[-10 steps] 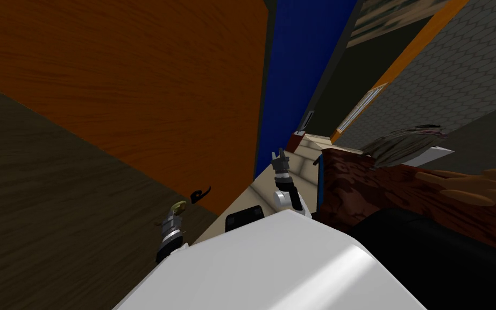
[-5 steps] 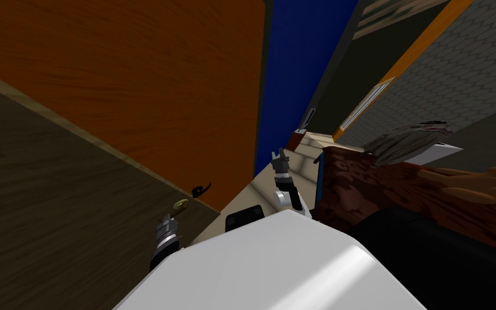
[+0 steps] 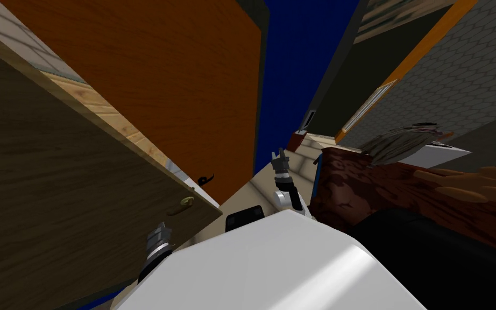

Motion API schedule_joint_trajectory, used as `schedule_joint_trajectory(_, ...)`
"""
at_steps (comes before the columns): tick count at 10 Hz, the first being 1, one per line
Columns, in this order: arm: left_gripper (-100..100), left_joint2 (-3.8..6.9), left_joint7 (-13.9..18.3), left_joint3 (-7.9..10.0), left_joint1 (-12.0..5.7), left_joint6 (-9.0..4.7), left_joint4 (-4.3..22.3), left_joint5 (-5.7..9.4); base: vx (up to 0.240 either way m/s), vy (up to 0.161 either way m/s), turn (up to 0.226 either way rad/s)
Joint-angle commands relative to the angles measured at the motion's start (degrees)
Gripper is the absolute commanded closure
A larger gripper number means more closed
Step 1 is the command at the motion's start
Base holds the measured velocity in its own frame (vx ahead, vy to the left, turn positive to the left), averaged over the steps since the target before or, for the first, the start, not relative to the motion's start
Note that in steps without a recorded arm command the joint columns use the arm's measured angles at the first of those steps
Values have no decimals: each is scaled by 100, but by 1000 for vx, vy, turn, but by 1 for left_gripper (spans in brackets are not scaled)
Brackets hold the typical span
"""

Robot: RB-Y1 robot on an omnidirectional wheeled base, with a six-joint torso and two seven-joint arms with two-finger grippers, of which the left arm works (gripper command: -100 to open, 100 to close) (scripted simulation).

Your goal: Pull the door open

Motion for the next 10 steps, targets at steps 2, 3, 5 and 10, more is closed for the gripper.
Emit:
schedule_joint_trajectory(2, -100, 22, 151, -229, -60, -121, 23, -116, -199, -77, -112)
schedule_joint_trajectory(3, -100, 22, 205, -322, -69, -141, -11, -163, -208, -75, -110)
schedule_joint_trajectory(5, -100, 22, 311, -499, -86, -180, -76, -254, -190, -83, -100)
schedule_joint_trajectory(10, -100, -21, 312, -572, -130, -202, -107, -295, -42, 1, -40)
